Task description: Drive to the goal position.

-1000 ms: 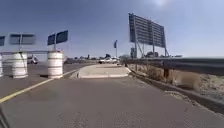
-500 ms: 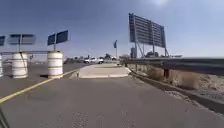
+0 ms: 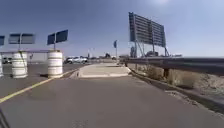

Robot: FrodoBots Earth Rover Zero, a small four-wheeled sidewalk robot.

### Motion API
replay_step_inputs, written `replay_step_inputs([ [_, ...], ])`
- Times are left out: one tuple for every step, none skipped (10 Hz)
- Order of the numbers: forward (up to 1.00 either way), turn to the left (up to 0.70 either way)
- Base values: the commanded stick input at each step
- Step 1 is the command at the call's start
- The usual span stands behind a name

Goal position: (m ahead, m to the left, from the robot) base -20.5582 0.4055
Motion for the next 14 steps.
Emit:
replay_step_inputs([
  [0.0, 0.0],
  [0.0, 0.0],
  [0.0, 0.0],
  [0.0, 0.0],
  [0.0, 0.0],
  [0.7, 0.09],
  [0.7, 0.21],
  [0.11, 0.42],
  [0.36, 0.36],
  [0.61, 0.29],
  [0.0, 0.45],
  [0.0, 0.45],
  [0.14, 0.41],
  [0.46, 0.33],
])
